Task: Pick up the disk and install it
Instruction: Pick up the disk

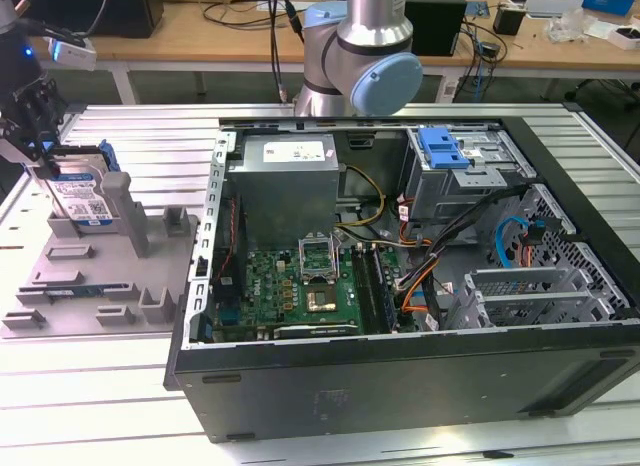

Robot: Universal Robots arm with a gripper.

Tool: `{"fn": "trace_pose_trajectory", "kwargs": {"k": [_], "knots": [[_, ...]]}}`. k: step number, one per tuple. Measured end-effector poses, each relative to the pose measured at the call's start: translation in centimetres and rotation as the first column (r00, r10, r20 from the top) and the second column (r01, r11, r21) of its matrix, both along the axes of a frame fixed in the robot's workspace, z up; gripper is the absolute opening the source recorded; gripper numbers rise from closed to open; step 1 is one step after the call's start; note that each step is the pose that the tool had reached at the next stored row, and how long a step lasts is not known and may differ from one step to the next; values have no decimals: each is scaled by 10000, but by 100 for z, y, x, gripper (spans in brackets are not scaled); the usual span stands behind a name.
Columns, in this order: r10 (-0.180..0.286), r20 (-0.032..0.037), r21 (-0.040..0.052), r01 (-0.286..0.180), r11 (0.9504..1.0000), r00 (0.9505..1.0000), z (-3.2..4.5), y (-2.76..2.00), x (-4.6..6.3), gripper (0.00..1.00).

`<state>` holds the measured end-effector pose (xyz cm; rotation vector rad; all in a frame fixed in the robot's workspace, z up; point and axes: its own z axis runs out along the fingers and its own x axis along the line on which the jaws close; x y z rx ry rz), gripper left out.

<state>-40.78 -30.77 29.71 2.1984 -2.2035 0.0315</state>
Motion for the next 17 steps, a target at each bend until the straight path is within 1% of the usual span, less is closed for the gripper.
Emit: {"fn": "trace_pose_trajectory", "kwargs": {"k": [2,3,17], "knots": [[1,0,-2,-1,10000,10000,0,0,0,41],[1,-1,-4,-1,10000,10000,-1,0,-1,36],[1,-1,-12,-1,10000,10000,-10,0,-5,36]]}}
